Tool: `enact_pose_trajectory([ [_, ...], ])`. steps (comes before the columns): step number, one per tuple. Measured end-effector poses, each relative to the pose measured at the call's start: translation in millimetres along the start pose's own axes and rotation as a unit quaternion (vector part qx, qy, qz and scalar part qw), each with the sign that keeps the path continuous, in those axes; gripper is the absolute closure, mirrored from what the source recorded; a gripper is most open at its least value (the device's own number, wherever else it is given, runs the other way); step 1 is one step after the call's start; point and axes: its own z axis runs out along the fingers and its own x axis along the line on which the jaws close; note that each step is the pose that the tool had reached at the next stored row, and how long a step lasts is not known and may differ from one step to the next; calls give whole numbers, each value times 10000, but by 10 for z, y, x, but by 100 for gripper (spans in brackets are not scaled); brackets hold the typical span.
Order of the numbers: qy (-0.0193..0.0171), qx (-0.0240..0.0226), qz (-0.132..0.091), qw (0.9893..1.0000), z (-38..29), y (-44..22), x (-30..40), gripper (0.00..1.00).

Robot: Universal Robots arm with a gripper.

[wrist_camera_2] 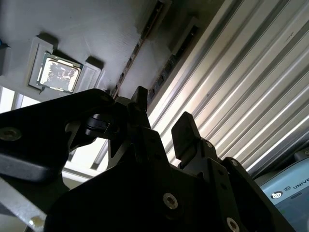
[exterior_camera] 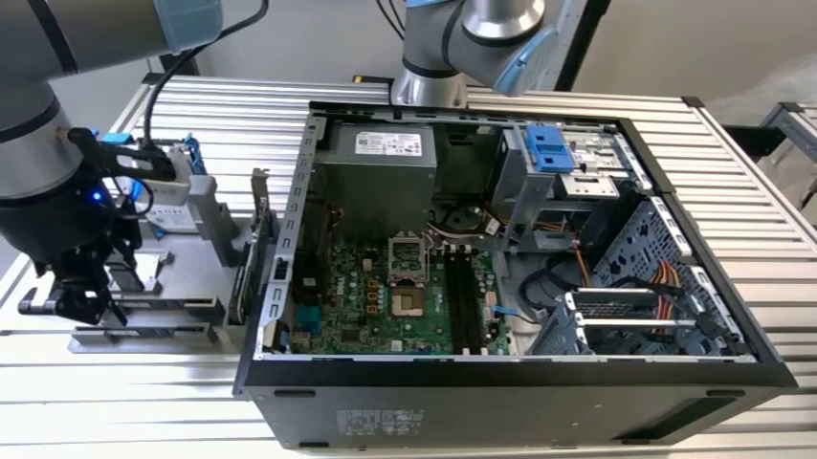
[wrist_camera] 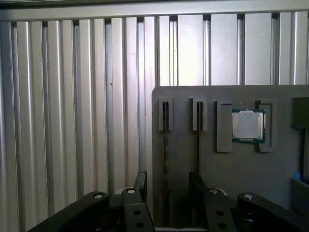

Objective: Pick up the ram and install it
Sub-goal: 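Pick up the ram and move it above insertion slot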

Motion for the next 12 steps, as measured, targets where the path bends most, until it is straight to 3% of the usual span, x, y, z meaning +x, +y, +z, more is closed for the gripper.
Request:
enact_pose_trajectory([
  [12,0,1,-20,10000,41,-2,-3,0],
])
